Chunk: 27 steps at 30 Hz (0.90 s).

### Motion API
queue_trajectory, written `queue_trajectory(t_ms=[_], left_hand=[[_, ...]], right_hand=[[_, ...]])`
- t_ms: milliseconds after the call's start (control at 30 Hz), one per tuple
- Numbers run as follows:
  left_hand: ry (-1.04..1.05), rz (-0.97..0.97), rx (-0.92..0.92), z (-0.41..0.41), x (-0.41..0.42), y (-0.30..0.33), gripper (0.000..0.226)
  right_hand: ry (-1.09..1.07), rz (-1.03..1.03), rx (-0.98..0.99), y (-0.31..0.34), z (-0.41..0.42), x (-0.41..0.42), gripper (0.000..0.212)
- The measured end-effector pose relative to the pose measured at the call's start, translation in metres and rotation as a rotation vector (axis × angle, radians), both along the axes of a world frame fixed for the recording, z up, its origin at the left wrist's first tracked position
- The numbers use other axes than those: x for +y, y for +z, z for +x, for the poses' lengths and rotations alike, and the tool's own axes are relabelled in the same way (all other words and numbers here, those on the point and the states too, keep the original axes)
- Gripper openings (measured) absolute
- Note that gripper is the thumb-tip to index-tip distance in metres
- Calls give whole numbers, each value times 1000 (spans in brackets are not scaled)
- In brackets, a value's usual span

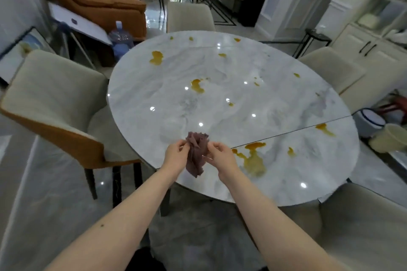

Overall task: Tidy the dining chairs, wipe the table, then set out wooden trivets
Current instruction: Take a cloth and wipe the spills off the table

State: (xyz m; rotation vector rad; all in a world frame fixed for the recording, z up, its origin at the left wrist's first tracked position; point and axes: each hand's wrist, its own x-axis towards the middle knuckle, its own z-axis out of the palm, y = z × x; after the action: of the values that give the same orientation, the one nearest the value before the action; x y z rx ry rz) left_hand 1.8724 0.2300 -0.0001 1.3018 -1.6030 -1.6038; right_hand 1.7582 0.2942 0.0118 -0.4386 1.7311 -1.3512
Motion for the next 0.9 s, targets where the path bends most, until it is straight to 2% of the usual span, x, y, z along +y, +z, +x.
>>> queue_trajectory(t_ms=[167, 267, 467, 567, 633, 700, 800, 900], left_hand=[[-160, 25, -62, -29, -40, -3, 30], [-263, 21, -86, -45, -50, -8, 30], [-458, 61, -48, -84, -31, -18, 30], [-547, 77, -35, -111, -23, -27, 19], [-585, -10, -96, -123, -24, -37, 27], [-607, -211, -192, -130, -27, -52, 37], [-733, -526, -321, -133, -32, -78, 44], [-804, -690, -524, -142, -36, -103, 52]], right_hand=[[-304, 129, 102, -10, -28, -5, 23], [-438, 119, 142, -6, -40, 2, 21], [-713, 243, 365, -4, -65, 26, 14], [-907, 271, 382, -6, -88, 37, 14], [-988, 280, 396, -15, -94, 44, 17], [-896, 391, 518, -37, -96, 48, 23], [-557, 531, 738, -77, -81, 43, 32], [-326, 631, 880, -106, -67, 30, 41]])
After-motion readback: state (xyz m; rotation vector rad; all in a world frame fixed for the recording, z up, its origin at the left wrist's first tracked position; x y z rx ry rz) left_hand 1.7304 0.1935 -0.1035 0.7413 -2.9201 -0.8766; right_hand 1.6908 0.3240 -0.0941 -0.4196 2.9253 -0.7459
